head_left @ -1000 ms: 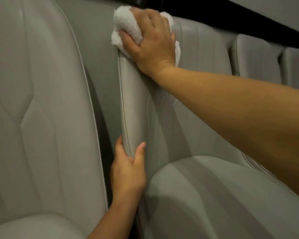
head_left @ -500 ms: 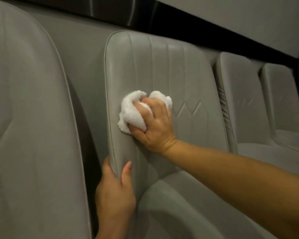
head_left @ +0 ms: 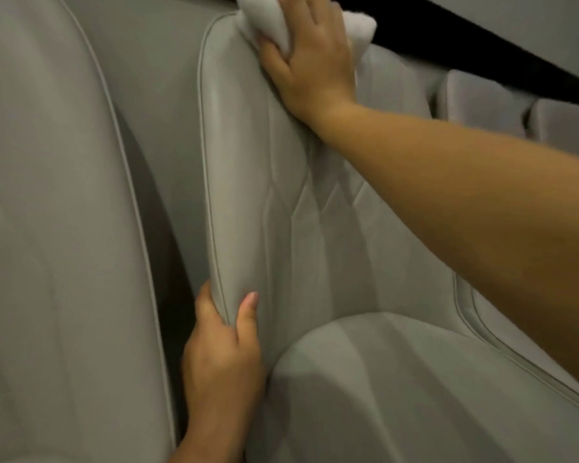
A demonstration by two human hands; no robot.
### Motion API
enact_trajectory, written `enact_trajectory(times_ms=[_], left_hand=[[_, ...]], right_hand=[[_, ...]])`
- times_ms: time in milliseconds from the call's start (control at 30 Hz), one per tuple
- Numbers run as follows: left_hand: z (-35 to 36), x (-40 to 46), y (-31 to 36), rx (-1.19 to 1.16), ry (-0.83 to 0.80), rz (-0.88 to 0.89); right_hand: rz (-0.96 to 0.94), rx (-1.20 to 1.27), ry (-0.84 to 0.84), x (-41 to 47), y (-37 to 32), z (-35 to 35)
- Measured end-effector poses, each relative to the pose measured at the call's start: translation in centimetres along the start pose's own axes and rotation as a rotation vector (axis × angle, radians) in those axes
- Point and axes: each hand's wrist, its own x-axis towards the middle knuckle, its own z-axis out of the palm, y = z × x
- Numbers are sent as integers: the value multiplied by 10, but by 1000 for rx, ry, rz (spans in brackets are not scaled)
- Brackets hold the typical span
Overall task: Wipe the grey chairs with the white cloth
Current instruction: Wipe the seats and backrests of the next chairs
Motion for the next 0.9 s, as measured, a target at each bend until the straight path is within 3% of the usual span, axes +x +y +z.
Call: enact_trajectory(times_ms=[333,467,567,667,900], left_hand=[[2,0,0,-39,-6,-3],[2,-1,2,-22,-11,-22],[2,-1,2,-27,6,-39],[2,0,2,-19,0,-73],[3,-2,5,-46,31,-86]], right_hand=[[-65,-106,-240,-187,64,-49],[-141,-159,-199,-129,62,-42],[115,-246,-105,-26,50,-29],[209,-225,-204,23,41,-17],[110,-214,-290,-83,86,-44]])
